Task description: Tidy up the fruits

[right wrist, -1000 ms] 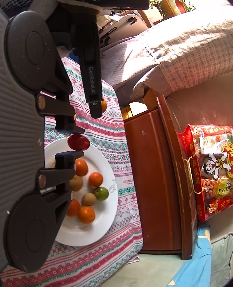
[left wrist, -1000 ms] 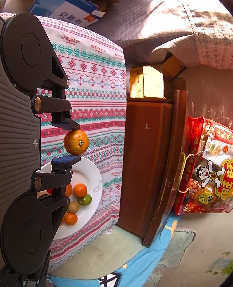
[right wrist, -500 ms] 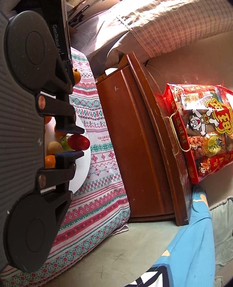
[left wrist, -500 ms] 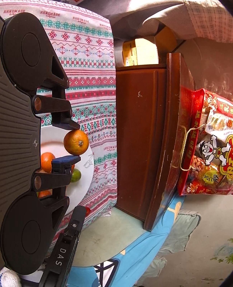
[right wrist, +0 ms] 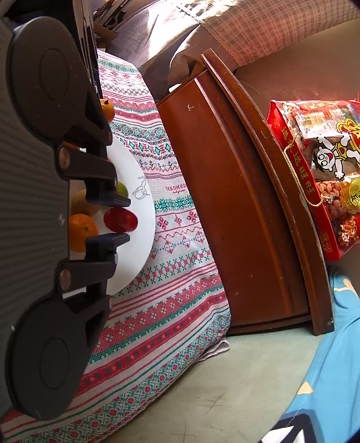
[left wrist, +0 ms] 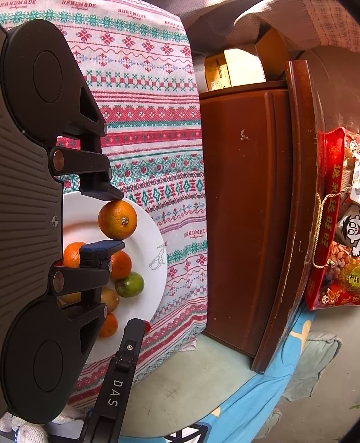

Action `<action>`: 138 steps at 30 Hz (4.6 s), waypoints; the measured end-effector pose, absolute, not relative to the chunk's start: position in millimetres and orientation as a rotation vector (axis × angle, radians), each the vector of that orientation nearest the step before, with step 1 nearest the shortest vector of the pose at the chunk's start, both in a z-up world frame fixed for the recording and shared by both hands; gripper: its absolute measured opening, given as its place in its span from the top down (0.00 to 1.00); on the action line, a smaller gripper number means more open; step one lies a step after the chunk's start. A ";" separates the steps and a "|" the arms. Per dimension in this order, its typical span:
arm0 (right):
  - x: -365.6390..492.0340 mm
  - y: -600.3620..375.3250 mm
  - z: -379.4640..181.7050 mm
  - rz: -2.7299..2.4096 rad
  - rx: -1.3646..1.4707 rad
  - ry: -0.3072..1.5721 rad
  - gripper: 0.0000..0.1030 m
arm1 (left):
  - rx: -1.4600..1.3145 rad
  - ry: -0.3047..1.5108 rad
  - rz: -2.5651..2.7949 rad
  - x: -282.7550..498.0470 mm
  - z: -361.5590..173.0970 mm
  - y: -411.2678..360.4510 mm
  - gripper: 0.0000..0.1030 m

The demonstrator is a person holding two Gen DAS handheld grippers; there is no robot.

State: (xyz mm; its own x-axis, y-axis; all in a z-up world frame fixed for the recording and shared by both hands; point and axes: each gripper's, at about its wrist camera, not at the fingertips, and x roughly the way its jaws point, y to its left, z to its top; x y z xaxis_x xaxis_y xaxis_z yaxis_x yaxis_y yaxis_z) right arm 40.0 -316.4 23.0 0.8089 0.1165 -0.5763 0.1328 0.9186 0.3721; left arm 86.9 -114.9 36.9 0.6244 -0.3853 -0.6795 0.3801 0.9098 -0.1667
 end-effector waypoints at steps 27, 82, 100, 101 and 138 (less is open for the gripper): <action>2.3 -303.7 65.4 -0.107 0.333 0.636 0.27 | 0.009 0.773 -0.369 58.5 76.9 -118.3 0.29; 0.8 -273.1 45.8 -0.260 0.220 0.914 0.07 | 0.124 1.015 -0.162 51.7 51.2 -108.3 0.17; 2.8 -267.1 44.4 -0.250 0.200 0.925 0.07 | 0.159 1.008 -0.146 50.8 50.2 -105.6 0.17; 2.7 -266.5 44.6 -0.249 0.198 0.926 0.07 | 0.159 1.009 -0.145 50.8 50.3 -104.8 0.17; -60.2 -186.6 34.9 -0.099 0.115 0.888 0.07 | 0.080 0.966 -0.160 7.2 63.9 -27.5 0.17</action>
